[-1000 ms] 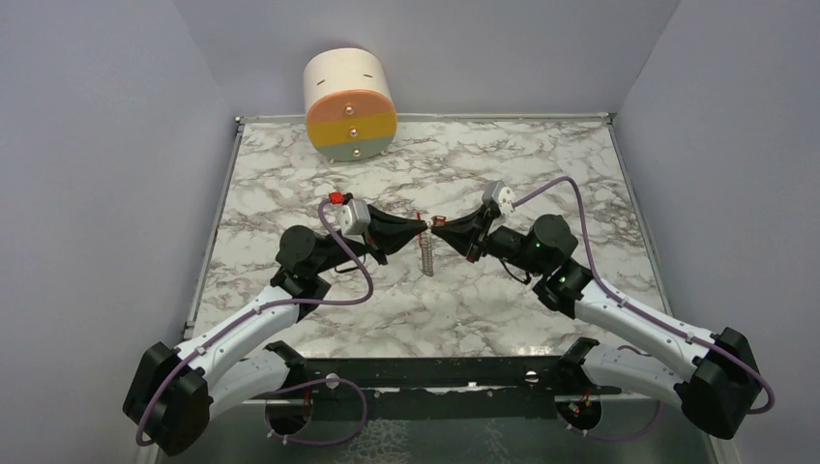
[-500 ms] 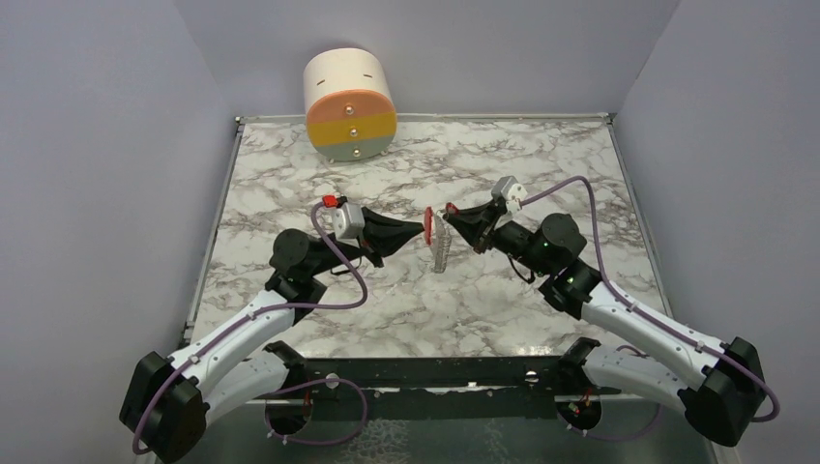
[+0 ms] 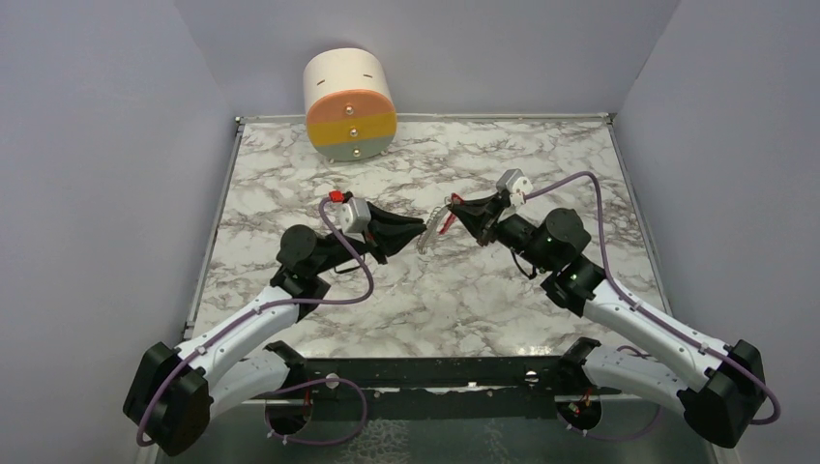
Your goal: Remove the keys from the keyring
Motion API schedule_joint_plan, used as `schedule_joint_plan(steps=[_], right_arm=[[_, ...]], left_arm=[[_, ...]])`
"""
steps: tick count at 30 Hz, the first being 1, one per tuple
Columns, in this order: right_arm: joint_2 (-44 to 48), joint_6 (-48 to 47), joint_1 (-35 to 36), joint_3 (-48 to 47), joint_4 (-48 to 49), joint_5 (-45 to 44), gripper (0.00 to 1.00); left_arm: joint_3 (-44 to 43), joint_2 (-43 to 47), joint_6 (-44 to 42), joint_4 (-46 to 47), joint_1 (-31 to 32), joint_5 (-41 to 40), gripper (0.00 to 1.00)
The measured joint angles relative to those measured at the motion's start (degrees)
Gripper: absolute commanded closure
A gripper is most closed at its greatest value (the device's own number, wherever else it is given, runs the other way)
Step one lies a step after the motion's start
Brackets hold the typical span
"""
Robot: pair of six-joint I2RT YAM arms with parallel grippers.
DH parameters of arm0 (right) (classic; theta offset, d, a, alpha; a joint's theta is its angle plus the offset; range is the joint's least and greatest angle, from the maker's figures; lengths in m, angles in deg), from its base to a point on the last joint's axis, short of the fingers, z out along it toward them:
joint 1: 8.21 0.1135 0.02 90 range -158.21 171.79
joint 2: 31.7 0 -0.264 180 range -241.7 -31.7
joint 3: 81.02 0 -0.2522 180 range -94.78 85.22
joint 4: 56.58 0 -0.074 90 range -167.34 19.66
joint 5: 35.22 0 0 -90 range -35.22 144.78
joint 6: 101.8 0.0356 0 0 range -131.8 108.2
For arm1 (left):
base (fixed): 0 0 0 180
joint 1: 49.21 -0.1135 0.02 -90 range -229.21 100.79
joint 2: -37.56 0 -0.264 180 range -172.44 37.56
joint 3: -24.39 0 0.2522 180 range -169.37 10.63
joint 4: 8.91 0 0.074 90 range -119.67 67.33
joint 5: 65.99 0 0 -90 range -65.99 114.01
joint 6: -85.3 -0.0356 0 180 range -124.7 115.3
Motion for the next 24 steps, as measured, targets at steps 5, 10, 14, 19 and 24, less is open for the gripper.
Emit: schedule_joint_plan(steps=[5, 10, 14, 19, 24], right_arm=[[0.00, -0.46, 0.00, -0.44, -0.85, 0.04, 0.99], [0.00, -0.63, 0.00, -0.44, -2.45, 0.07, 0.99], [0.02, -0.63, 0.00, -0.44, -2.78, 0.09, 0.99], [0.55, -0.98, 0.00, -0.44, -2.80, 0.07, 0.99], [1.33, -1.03, 0.00, -0.44, -2.82, 0.09, 0.99]], left_arm=[[-0.15, -2.08, -0.44, -0.15, 0.00, -2.40, 0.78], [-2.99, -4.22, -2.47, -0.46, 0.00, -5.79, 0.72], [-5.60, -5.57, -4.33, 0.07, 0.00, -10.01, 0.70], [-9.55, -9.77, -5.31, 0.83, 0.00, -11.58, 0.58], [-10.47, -13.29, -5.03, 1.46, 0.00, -9.84, 0.53]])
